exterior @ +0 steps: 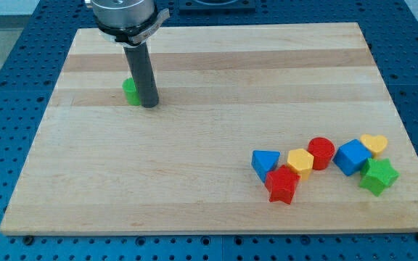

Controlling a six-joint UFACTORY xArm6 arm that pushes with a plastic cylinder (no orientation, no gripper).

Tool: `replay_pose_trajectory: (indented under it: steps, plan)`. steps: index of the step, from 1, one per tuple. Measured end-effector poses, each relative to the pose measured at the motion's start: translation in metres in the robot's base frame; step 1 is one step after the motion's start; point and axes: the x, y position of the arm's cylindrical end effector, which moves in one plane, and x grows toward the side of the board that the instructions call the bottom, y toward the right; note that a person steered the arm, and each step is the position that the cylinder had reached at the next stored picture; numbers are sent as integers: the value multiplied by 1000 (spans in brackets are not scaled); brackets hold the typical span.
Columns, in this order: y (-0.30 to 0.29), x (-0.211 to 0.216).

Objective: Slide the green circle to the center left

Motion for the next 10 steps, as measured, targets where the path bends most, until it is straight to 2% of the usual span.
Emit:
replay_pose_trajectory:
  steps: [2,3,5,7,8,10]
  plan:
    - [34,25]
    - [32,-9]
    - [5,-48]
    - [5,-48]
    - [46,-48]
    - [33,-22]
